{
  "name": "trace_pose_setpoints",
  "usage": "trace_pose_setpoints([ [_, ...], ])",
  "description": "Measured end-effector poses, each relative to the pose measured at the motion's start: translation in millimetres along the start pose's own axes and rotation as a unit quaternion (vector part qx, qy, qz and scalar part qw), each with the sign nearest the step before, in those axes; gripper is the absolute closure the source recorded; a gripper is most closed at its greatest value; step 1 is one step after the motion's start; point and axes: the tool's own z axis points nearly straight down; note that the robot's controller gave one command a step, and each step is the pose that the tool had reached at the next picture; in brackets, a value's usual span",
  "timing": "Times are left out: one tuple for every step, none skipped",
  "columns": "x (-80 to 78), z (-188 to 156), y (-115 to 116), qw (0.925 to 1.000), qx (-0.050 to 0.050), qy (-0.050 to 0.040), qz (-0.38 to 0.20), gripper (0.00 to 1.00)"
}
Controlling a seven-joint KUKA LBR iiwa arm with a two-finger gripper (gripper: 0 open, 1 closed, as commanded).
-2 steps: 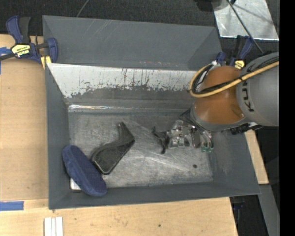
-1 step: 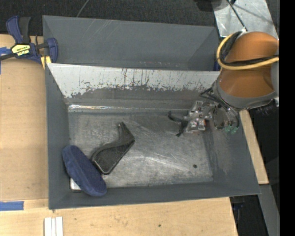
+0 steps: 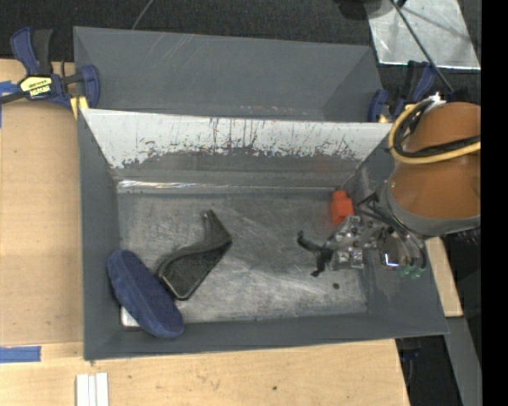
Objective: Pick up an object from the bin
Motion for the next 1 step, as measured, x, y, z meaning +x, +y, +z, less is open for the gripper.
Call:
trace_pose_setpoints([
  [-14.0,-79.9,-0.2,0.9851,0.001,-0.0053,-0.172,1.00],
])
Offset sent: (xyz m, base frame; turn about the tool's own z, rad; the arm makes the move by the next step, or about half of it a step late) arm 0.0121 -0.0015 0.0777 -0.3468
